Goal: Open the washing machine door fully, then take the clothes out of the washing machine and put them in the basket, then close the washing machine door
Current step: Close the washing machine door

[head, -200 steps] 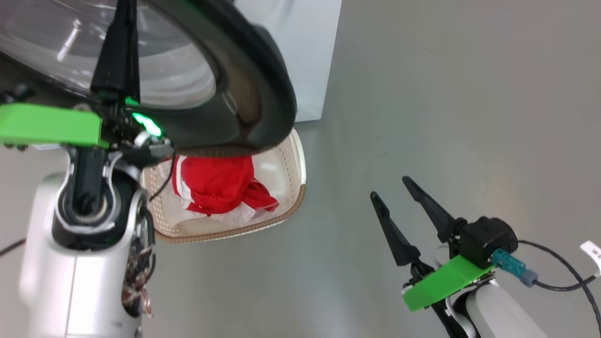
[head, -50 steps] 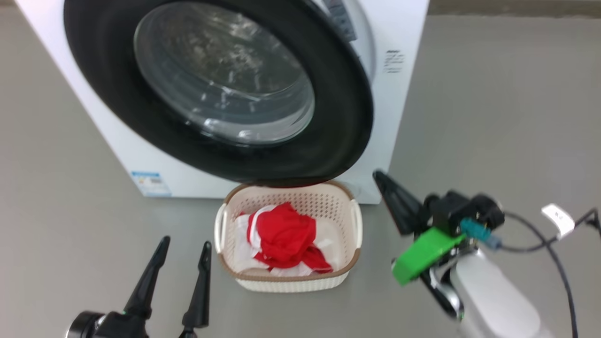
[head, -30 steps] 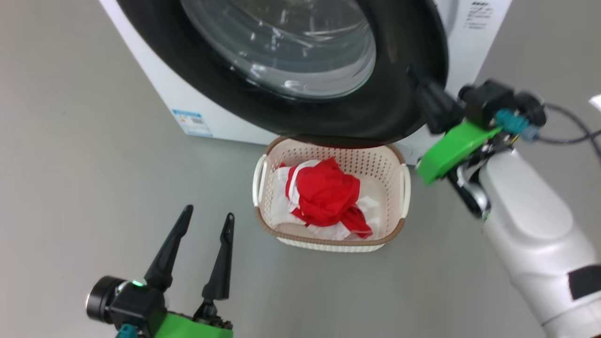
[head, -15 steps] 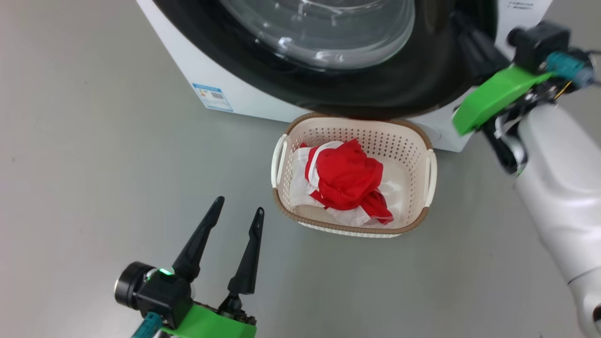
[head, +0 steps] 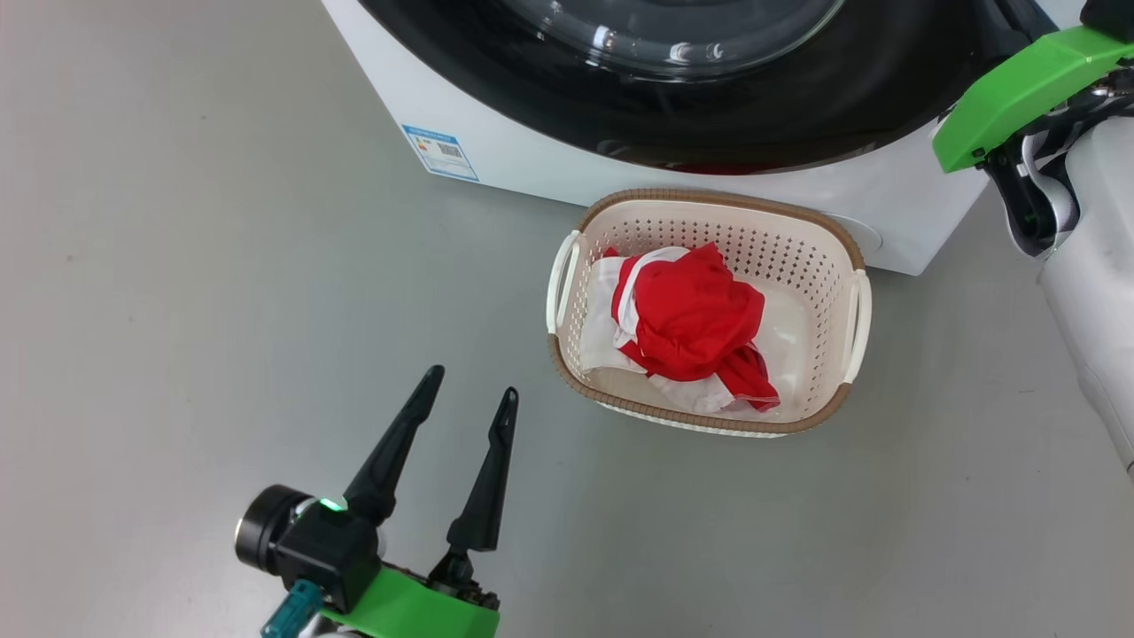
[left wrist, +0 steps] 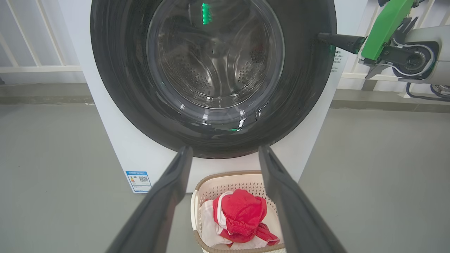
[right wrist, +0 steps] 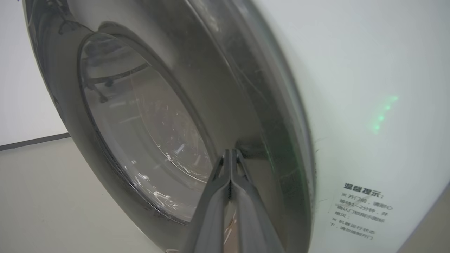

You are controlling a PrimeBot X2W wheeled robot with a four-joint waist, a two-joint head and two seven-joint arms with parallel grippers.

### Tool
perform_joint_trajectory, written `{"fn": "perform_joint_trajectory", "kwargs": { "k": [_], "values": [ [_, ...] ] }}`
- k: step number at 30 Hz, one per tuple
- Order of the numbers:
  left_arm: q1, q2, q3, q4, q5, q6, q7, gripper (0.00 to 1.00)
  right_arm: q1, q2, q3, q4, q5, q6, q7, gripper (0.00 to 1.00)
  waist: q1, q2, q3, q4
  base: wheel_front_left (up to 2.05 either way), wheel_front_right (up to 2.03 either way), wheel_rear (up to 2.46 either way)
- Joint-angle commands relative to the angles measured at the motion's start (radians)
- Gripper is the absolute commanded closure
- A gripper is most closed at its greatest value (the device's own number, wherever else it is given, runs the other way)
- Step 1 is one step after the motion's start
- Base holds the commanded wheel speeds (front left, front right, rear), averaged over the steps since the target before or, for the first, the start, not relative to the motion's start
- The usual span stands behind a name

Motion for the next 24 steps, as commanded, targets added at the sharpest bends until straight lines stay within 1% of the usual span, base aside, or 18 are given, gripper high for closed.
{"fn": "perform_joint_trajectory", "kwargs": {
  "k": [1,5,8,9,10,11,12,13,15,18,21,24],
  "values": [
    [-0.026,0.01,0.03,-0.018,0.002,0.008,-0.008,0.0,-0.029,-0.006,0.0,-0.012,0.008,-0.003,-0.006,1.0,0.0,-0.0001,-0.001,-0.001,0.0,0.0,0.0],
    [-0.023,0.01,0.037,-0.009,0.007,0.005,-0.008,0.0,-0.026,0.003,0.018,-0.011,0.008,-0.003,-0.006,1.0,0.0,-0.0001,-0.002,-0.01,0.0,0.0,0.0],
    [-0.028,0.01,0.043,-0.008,-0.006,0.004,-0.008,0.0,-0.015,0.018,0.033,-0.038,0.013,-0.003,-0.006,1.0,0.0,-0.0001,-0.001,-0.028,0.0,0.0,0.0],
    [-0.03,0.01,0.045,-0.009,-0.008,0.005,-0.008,0.0,-0.007,0.022,0.034,-0.053,0.014,-0.003,-0.006,0.95,0.0,-0.0001,-0.001,-0.034,0.0,0.0,0.0],
    [-0.032,0.01,0.049,-0.011,-0.014,0.008,-0.008,0.0,0.003,0.025,0.035,-0.069,0.014,-0.003,-0.006,0.85,0.0,-0.0001,-0.002,-0.042,0.0,0.0,0.0],
    [-0.033,0.01,0.053,-0.013,-0.016,0.011,-0.008,0.0,0.015,0.029,0.035,-0.086,0.015,-0.003,-0.006,0.62,0.0,-0.0001,-0.003,-0.05,0.0,0.0,0.0],
    [-0.033,0.01,0.056,-0.014,-0.018,0.013,-0.008,0.0,0.028,0.029,0.034,-0.105,0.013,-0.003,-0.006,0.52,0.0,-0.0001,-0.004,-0.059,0.0,0.0,0.0],
    [-0.034,0.01,0.058,-0.017,-0.022,0.012,-0.008,0.0,0.043,0.03,0.032,-0.123,0.009,-0.003,-0.006,0.0,0.0,-0.0001,-0.006,-0.068,0.0,0.0,0.0],
    [-0.035,0.01,0.061,-0.019,-0.021,0.01,-0.008,0.0,0.06,0.032,0.021,-0.141,0.008,-0.003,-0.006,0.0,0.0,-0.0001,-0.008,-0.078,0.0,0.0,0.0],
    [-0.035,0.01,0.079,-0.024,-0.004,0.006,-0.008,0.0,0.12,0.04,-0.012,-0.191,-0.011,-0.003,-0.006,0.0,0.0,-0.0001,-0.019,-0.112,0.0,0.0,0.0],
    [-0.037,0.01,0.1,-0.018,0.006,0.003,-0.008,0.0,0.191,0.052,-0.052,-0.248,-0.047,-0.003,-0.006,0.0,0.0,-0.0001,-0.035,-0.148,0.0,0.0,0.0],
    [-0.037,0.01,0.116,-0.019,0.012,-0.01,-0.008,0.0,0.272,0.078,-0.108,-0.313,-0.098,-0.003,-0.006,0.0,0.0,-0.0001,-0.052,-0.191,0.0,0.0,0.0]
  ]
}}
